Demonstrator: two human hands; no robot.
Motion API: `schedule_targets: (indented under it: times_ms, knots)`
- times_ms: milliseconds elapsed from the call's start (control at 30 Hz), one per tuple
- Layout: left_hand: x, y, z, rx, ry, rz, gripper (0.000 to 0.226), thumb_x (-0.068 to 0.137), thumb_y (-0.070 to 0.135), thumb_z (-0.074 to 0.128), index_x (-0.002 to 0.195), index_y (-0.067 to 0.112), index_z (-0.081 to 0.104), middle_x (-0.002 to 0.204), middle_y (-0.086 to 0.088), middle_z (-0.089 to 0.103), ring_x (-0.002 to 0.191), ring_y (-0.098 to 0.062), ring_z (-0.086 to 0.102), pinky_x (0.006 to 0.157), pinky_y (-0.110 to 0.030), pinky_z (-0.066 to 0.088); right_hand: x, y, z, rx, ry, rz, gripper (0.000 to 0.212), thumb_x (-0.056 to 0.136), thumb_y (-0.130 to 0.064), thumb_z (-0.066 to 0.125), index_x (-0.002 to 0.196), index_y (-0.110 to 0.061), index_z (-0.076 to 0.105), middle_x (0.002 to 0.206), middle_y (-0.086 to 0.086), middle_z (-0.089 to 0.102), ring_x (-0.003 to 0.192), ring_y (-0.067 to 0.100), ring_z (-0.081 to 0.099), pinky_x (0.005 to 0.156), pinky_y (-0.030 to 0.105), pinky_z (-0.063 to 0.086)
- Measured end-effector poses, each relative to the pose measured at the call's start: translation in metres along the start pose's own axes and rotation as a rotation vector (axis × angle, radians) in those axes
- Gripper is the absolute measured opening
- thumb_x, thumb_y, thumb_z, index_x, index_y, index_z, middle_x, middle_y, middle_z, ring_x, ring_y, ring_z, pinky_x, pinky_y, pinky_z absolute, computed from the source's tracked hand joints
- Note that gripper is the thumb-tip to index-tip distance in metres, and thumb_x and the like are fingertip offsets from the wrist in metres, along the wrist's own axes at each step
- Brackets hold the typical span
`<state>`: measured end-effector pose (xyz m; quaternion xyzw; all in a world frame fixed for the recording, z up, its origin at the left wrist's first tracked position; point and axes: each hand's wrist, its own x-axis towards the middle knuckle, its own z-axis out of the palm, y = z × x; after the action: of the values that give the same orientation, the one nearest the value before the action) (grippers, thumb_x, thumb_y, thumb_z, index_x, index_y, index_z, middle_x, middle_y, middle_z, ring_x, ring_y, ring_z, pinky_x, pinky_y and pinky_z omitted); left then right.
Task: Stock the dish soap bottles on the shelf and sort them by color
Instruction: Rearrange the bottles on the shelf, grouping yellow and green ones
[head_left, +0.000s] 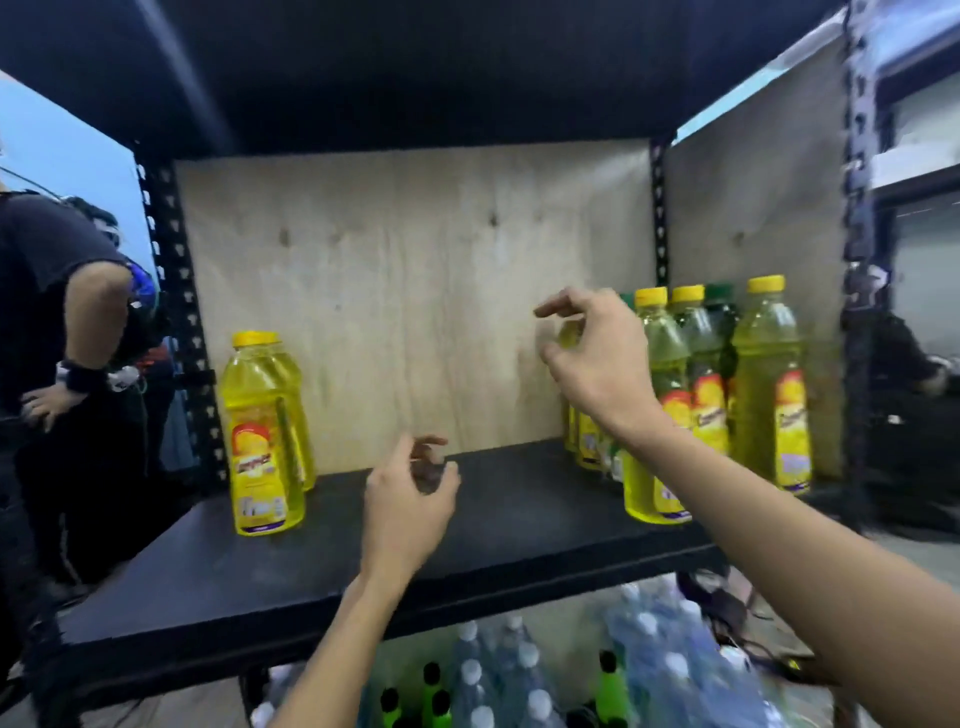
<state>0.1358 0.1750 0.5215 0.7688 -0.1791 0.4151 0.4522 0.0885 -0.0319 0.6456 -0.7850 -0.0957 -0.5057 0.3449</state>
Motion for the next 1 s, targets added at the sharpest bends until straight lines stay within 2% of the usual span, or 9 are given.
schedule_targets:
  times_ms: [67,167,267,400,500,600,700,867,1000]
  knots:
    - [-0.002,0.045,0.056,-0.150,-0.194,-0.159,0.031,0.074,0.031,0.079,0.094,0.044,0.059,0.085,0.016,0.069,0.073,0.002,0.066,0.063,-0.004,0.046,0.015,0.026,-0.032,-0.115,0.049,0.081,0.039,0.073,-0.014,0.068,0.110,-0.023,0.066,0.108,0.009,0.063,0.106,0.030,0.058,0.095,0.039,0.044]
    - [-0.007,0.097,0.126,-0.269,-0.380,-0.406,0.054,0.070,0.035,0.085,0.114,0.033,0.054,0.114,0.006,0.067,0.090,-0.002,0.065,0.076,-0.011,0.050,0.036,0.058,-0.060,-0.212,-0.031,0.264,0.062,0.076,-0.021,0.072,0.133,-0.019,0.049,0.127,0.016,0.050,0.119,0.039,0.046,0.103,0.042,0.036]
    - [-0.020,0.129,0.169,-0.197,-0.406,-0.538,0.094,0.067,0.045,0.085,0.141,0.019,0.034,0.136,0.000,0.056,0.121,-0.019,0.057,0.102,-0.038,0.049,0.050,0.077,-0.070,-0.159,-0.225,0.355,0.084,0.073,-0.029,0.083,0.142,-0.015,0.037,0.135,0.016,0.050,0.123,0.038,0.049,0.104,0.047,0.044]
    - [-0.034,0.148,0.196,-0.071,-0.310,-0.564,0.104,0.067,0.045,0.086,0.146,0.014,0.026,0.144,-0.004,0.046,0.132,-0.027,0.049,0.107,-0.044,0.045,0.058,0.085,-0.066,-0.019,-0.365,0.443,0.083,0.066,-0.028,0.090,0.133,-0.011,0.045,0.122,0.012,0.062,0.113,0.032,0.060,0.095,0.048,0.053]
    - [-0.036,0.151,0.206,-0.002,-0.249,-0.534,0.100,0.071,0.039,0.086,0.147,0.014,0.025,0.145,-0.005,0.045,0.133,-0.028,0.049,0.106,-0.046,0.046,0.059,0.094,-0.061,-0.053,-0.394,0.451,0.077,0.064,-0.026,0.092,0.126,-0.009,0.051,0.118,0.013,0.065,0.113,0.033,0.061,0.094,0.049,0.053]
    - [-0.036,0.147,0.206,0.023,-0.242,-0.486,0.087,0.078,0.034,0.081,0.145,0.017,0.028,0.142,-0.003,0.049,0.131,-0.026,0.051,0.105,-0.043,0.046,0.055,0.099,-0.058,-0.073,-0.381,0.449,0.088,0.063,-0.030,0.092,0.135,-0.004,0.050,0.120,0.013,0.066,0.112,0.033,0.063,0.092,0.049,0.055]
    - [-0.035,0.138,0.193,0.038,-0.264,-0.441,0.078,0.079,0.032,0.081,0.138,0.018,0.033,0.136,-0.003,0.054,0.127,-0.026,0.055,0.104,-0.043,0.046,0.047,0.091,-0.056,-0.105,-0.308,0.389,0.080,0.061,-0.040,0.091,0.124,-0.004,0.058,0.105,0.011,0.070,0.099,0.030,0.068,0.084,0.048,0.058]
    - [-0.025,0.099,0.134,0.026,-0.296,-0.383,0.071,0.073,0.038,0.084,0.127,0.023,0.042,0.125,0.000,0.062,0.116,-0.021,0.061,0.101,-0.043,0.049,0.027,0.044,-0.030,-0.177,-0.249,0.260,0.074,0.056,-0.062,0.085,0.108,-0.012,0.067,0.100,0.010,0.072,0.096,0.032,0.069,0.081,0.043,0.058]
    - [-0.016,0.052,0.064,-0.004,-0.242,-0.391,0.077,0.069,0.042,0.087,0.130,0.027,0.043,0.118,0.006,0.066,0.103,-0.012,0.065,0.087,-0.029,0.052,0.015,-0.013,0.021,-0.085,-0.254,0.185,0.071,0.052,-0.066,0.084,0.099,-0.015,0.068,0.093,0.008,0.073,0.087,0.029,0.070,0.073,0.039,0.059]
